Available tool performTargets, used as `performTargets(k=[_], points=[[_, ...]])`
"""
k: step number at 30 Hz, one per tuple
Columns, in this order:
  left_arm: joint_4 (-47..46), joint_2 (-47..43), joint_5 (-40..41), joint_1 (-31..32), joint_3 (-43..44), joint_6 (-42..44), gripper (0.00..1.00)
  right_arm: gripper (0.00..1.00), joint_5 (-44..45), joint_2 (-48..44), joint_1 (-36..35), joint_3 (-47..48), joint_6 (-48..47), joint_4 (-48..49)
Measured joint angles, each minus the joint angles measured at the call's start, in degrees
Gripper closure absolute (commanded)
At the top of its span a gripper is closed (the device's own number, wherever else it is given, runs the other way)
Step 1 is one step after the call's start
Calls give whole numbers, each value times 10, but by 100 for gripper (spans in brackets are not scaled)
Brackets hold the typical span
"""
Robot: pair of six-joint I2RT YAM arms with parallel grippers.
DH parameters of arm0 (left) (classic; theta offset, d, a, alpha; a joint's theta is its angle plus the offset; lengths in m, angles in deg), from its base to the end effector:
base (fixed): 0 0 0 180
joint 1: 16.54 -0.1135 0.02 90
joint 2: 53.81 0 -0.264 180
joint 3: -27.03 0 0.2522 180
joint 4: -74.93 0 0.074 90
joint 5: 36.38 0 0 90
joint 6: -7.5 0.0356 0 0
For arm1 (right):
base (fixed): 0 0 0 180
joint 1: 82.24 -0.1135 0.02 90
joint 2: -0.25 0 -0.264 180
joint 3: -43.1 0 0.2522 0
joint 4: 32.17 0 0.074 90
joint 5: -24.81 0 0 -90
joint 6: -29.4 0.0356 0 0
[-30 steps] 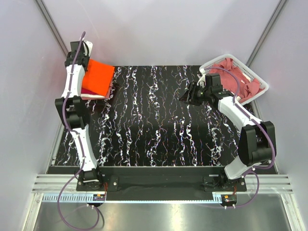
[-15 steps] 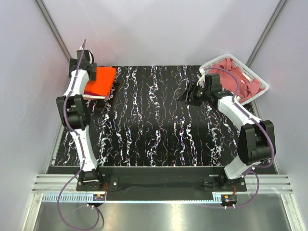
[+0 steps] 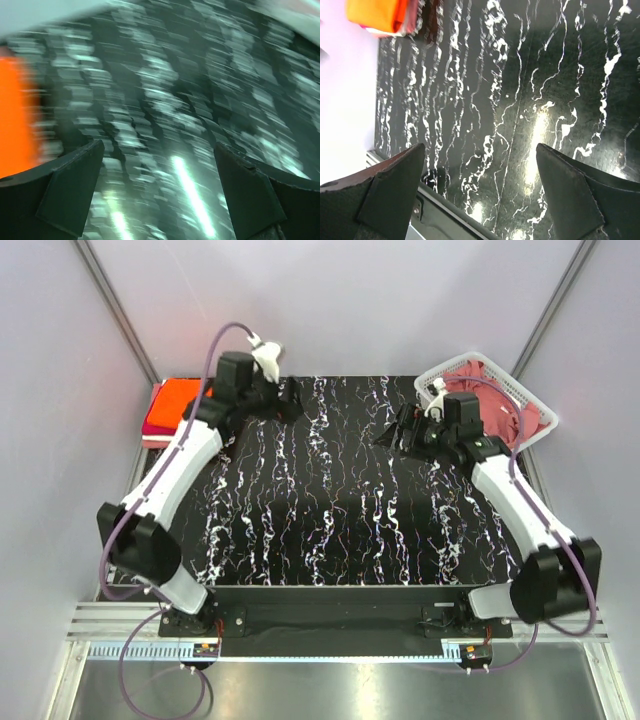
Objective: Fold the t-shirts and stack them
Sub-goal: Reset both grippers
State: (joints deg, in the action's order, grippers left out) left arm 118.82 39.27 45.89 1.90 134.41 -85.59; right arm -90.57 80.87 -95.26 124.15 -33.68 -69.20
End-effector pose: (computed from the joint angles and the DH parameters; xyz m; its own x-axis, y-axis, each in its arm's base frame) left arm 0.3529 -0.1227 0.3855 -0.4906 0.1073 -0.8647 0.3985 0.9101 -0.1132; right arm 0.3029 0.0857 0.3126 -0.7619 0.2437 -0.6001 -0.2174 0.7766 0.5913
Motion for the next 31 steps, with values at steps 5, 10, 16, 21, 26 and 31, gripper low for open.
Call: performTargets(k=[5,10,16,21,26,31], points=[[-5,-67,-119,66,-110,-36,1,0,42,-106,0,-30,6,-18],[-47,-179,-179,101,-250,-69,1,0,76,-194,0,-56,14,-38],[-123,-296,-197,100,-337,-106,1,0,99,-276,0,-75,28,-55],[-161,-333,-197,100,-358,-122,1,0,118,-309,0,-83,37,-59],[-170,-349,-197,100,-368,-128,1,0,129,-320,0,-101,45,-66],[-168,-365,-194,100,-374,-130,1,0,130,-326,0,-107,46,-68]])
